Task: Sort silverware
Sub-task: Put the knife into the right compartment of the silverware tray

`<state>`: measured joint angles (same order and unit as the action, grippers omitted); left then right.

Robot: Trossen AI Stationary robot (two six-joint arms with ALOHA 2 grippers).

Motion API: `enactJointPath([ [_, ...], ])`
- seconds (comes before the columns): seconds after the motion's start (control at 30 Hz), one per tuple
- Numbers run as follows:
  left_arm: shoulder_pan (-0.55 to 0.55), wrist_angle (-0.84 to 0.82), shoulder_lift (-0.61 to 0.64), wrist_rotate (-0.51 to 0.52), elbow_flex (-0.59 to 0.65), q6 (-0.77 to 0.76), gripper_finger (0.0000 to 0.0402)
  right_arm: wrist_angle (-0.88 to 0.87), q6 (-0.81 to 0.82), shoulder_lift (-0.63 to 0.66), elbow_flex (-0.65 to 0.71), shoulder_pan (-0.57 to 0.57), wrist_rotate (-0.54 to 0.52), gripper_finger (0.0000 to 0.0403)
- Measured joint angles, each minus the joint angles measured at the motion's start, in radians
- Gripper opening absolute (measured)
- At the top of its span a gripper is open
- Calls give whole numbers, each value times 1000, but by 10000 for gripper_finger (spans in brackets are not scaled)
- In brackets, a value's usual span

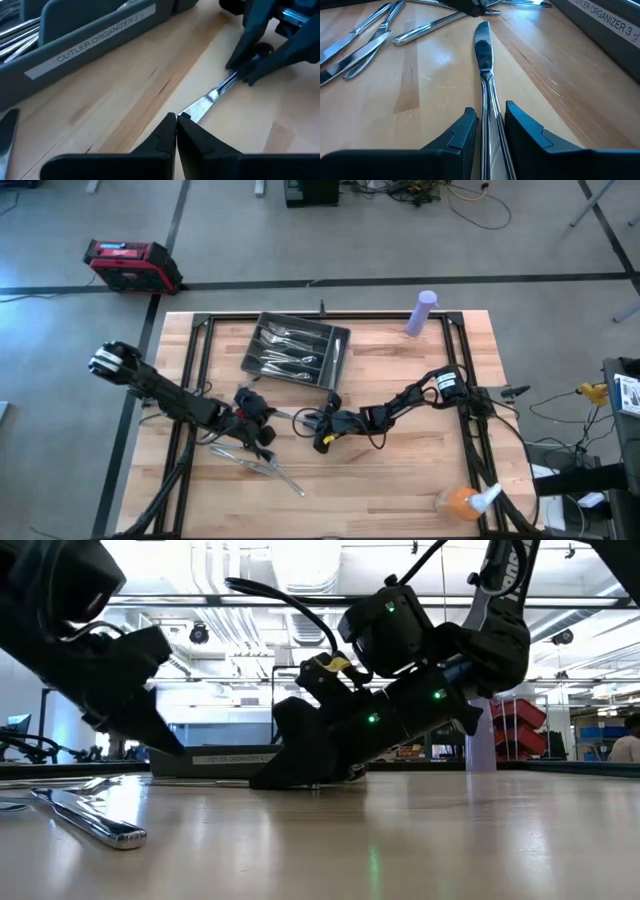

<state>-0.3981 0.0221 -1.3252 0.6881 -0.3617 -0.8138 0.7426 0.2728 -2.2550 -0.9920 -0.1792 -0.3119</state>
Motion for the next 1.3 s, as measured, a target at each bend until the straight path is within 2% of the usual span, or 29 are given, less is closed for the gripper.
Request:
enactJointPath([
  [0.27,1,7,-39,-51,68,-105,0,-42,-58,54,6,-2,25,99],
  [0.53,-2,74,-133,0,97,-170,0,-63,-53,69,8,-4,50,98],
  [0.6,-2,77,-125,-3,93,-154,0,-67,-45,69,8,-5,51,104],
  [0.73,2,67,-50,-41,72,-29,0,-68,-38,70,8,-6,54,115],
  [0.83,8,94,1,31,64,52,0,-68,-38,70,8,-6,54,121],
  [0.93,18,82,-5,48,82,56,0,-67,-35,70,8,-6,54,124],
  [1.1,17,130,-76,46,120,22,0,-63,-22,70,8,-7,54,132],
  [1.3,16,275,-230,115,132,-3,0,-66,-37,70,7,-10,54,152],
])
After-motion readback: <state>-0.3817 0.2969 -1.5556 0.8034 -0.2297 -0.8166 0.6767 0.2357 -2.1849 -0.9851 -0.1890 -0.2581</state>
